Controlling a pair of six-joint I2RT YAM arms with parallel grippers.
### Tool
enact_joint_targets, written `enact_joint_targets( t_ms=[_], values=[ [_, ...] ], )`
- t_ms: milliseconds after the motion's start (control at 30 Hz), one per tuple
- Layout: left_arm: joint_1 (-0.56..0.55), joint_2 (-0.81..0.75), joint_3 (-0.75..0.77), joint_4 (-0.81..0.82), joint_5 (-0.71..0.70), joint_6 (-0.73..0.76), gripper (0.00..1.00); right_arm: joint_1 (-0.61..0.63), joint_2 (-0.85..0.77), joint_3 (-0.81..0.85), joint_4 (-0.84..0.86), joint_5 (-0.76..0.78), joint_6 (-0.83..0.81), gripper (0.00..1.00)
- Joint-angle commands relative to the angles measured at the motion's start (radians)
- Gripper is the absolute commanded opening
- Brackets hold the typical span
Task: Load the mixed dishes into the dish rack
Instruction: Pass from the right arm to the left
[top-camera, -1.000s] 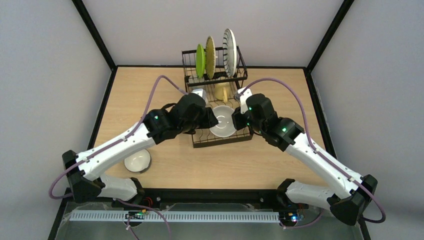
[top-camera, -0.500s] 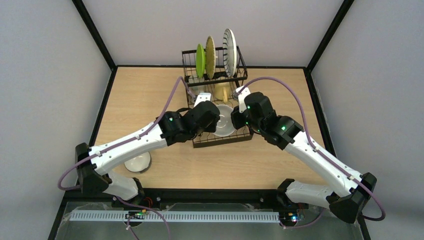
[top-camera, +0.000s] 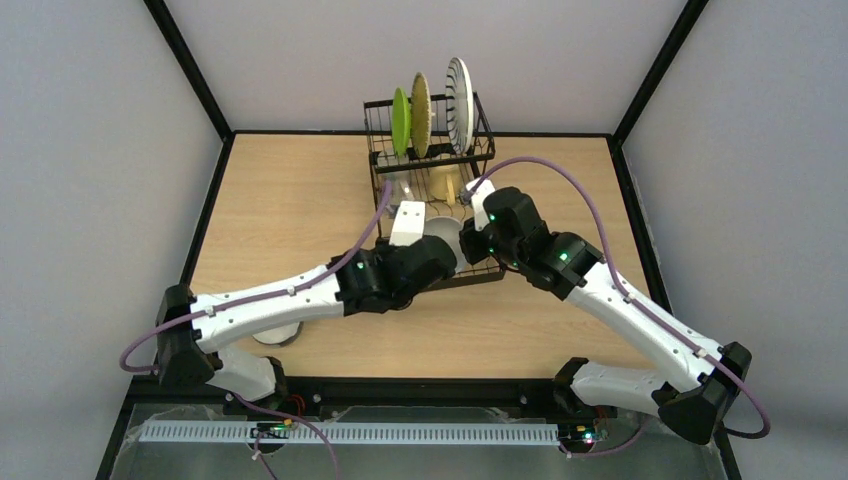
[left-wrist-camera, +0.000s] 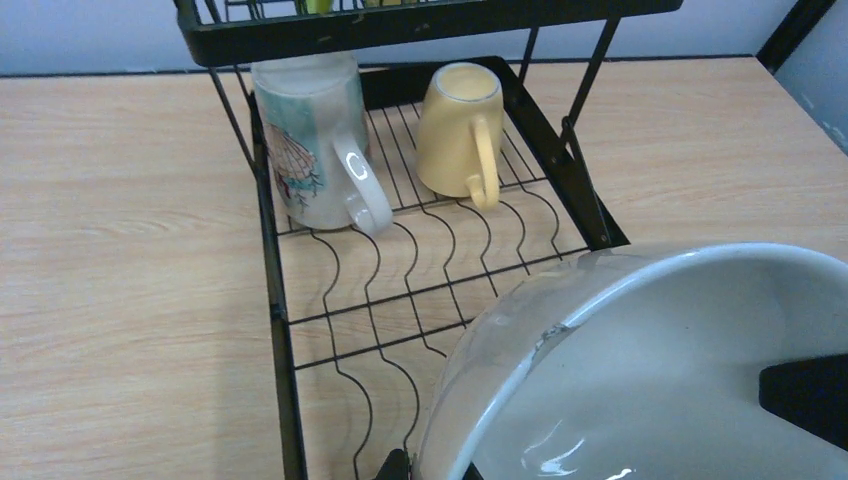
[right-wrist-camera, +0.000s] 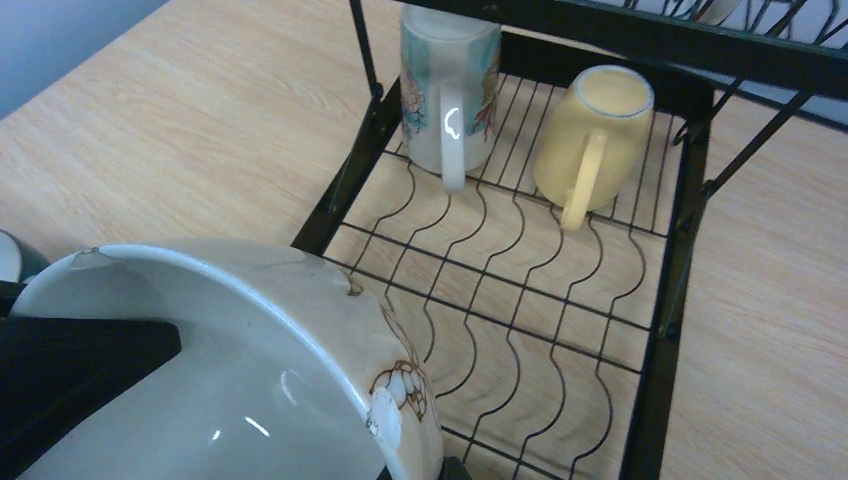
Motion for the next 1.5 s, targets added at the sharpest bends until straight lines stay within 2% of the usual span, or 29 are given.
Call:
enact_joint_targets(
  t_ms=[0,100,167,300,500,633,967,1033,1067,1300,1467],
  values=[
    [-0.062,-0.021,-0.058,0.039,-0.167,0.011,0.02,0.006,-0.031,0.056,0.061,-0.042,0.021,0.24],
    [-0.078,-0.051,-0.087,0.053,-0.232,-0.005,0.02,0.006,-0.049,0.057,0.045,-0.058,0.04,0.36],
    [-0.089,-0.062,-0.098,0.061,-0.276,-0.013,0.02,0.007,-0.06,0.057,0.032,-0.069,0.054,0.47],
    [-0.112,-0.08,-0.107,0.064,-0.358,-0.019,0.02,0.006,-0.082,0.055,0.004,-0.101,0.092,0.54],
    [-0.182,-0.099,-0.109,0.045,-0.552,-0.036,0.02,0.007,-0.124,0.077,-0.042,-0.139,0.195,0.57],
    [-0.241,-0.09,-0.105,-0.028,-0.717,-0.106,0.02,0.006,-0.137,0.103,-0.05,-0.207,0.337,0.6],
    [-0.327,0.066,-0.044,-0.596,-0.975,-0.658,0.02,0.006,-0.185,0.141,-0.055,-0.318,0.695,0.59],
    [-0.328,0.11,-0.021,-0.728,-0.981,-0.777,0.02,0.007,-0.212,0.107,-0.038,-0.342,0.774,0.59],
    [-0.324,0.125,-0.018,-0.74,-0.981,-0.784,0.02,0.007,-0.226,0.083,-0.026,-0.357,0.813,0.59],
    [-0.309,0.136,-0.098,-0.74,-0.981,-0.87,0.02,0.006,-0.349,-0.112,0.047,-0.399,1.058,0.59],
    [-0.309,0.148,-0.093,-0.741,-0.982,-0.857,0.02,0.006,-0.406,-0.304,0.2,-0.46,1.267,0.59]
  ],
)
